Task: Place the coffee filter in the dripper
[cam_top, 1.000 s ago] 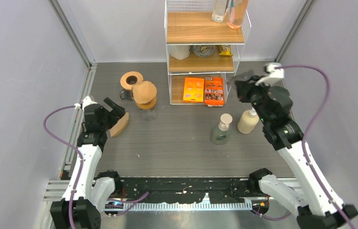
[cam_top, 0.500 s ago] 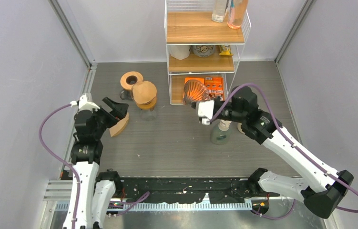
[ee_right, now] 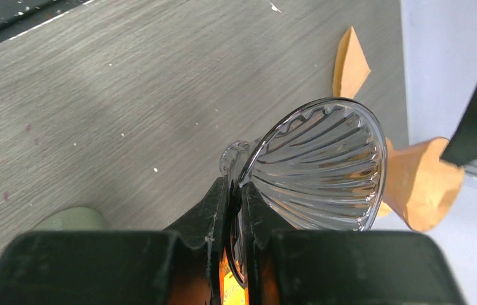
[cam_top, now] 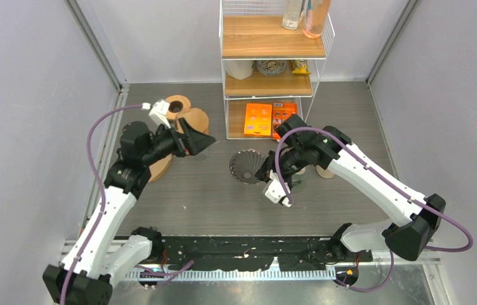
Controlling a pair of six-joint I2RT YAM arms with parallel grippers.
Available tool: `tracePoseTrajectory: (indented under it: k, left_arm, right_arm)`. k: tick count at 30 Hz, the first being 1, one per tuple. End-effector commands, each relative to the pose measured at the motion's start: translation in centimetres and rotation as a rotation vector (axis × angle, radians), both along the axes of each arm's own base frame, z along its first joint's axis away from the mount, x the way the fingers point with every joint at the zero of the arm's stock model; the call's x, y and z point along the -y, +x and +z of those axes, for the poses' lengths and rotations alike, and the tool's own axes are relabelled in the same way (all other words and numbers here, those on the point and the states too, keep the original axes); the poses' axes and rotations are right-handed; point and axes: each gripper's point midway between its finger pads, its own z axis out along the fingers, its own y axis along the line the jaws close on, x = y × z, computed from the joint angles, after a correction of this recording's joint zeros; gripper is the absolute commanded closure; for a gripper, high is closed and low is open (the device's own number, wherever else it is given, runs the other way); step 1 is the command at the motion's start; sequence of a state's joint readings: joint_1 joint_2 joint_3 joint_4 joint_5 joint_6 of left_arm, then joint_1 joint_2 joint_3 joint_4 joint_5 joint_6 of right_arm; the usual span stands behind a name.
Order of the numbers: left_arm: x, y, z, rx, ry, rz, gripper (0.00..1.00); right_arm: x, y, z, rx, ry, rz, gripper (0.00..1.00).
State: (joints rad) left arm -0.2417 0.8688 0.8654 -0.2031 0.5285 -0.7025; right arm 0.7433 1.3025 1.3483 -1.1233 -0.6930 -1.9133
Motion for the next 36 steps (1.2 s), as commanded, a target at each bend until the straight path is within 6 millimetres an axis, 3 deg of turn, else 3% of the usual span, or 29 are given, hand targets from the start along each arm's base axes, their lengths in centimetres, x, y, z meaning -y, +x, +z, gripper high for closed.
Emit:
tracePoseTrajectory:
  k: [1,9,12,18,24,36]
  left_arm:
    - [3.8,-0.5,1.8,0.057,0.048,-0.149,0.01]
    - [7.6,-0.4,-0.5,-0.004,0.178,-0.247,0.01]
    - [7.7,0.0,-2.3,-0.047,0.290,-0.233,0.04]
    - [8.7,0.1,-2.9,-0.043,0.345,-0.263,0.13]
    - [10.0,-0.8,-4.3,-0.030,0.404,-0.352,0.15]
    - [12.5,-2.0,-4.7,-0.062,0.389,-0.474,0.52]
  right_arm:
    - [-0.1,-0.7,0.7,0.039,0.006,0.080,0.95]
    - [-0.2,0.2,-0.2,0.021,-0.024,0.029,0.95]
    - [0.0,0.6,-0.4,0.029,-0.041,0.010,0.95]
    - [0.0,1.1,-0.6,0.032,-0.056,-0.010,0.95]
    - [0.0,1.2,-0.2,0.045,-0.048,-0.014,0.95]
    - [-0.3,1.8,0.4,0.061,-0.017,-0.050,0.95]
